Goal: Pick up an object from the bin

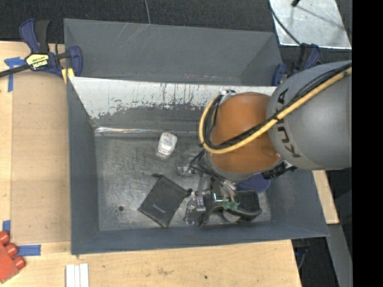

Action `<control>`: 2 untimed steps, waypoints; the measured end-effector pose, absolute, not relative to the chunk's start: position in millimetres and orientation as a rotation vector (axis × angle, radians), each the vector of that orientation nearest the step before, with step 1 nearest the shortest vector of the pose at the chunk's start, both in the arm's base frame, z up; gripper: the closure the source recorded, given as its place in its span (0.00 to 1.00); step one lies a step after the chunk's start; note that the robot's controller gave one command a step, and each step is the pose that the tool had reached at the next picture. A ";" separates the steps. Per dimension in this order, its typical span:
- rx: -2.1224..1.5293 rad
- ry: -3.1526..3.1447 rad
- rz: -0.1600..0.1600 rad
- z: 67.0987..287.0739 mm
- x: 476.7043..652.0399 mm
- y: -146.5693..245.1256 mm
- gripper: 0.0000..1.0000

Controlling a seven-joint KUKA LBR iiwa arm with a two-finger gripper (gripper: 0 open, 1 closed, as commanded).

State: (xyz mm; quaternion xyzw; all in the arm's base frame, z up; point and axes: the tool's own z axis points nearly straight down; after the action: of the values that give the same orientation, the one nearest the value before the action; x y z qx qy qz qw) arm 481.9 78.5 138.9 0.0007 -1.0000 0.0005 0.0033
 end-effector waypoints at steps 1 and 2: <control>0.198 -3.143 -0.002 74.1 490.6 97.2 0.00; 0.194 -3.165 -0.007 78.8 496.3 97.7 1.00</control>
Offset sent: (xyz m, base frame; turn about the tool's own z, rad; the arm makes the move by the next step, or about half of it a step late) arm 0.0060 0.0186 -0.0665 -0.1245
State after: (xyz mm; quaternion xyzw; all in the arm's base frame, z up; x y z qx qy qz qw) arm 496.3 97.7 78.8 0.0611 -0.9980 -0.0022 -0.0146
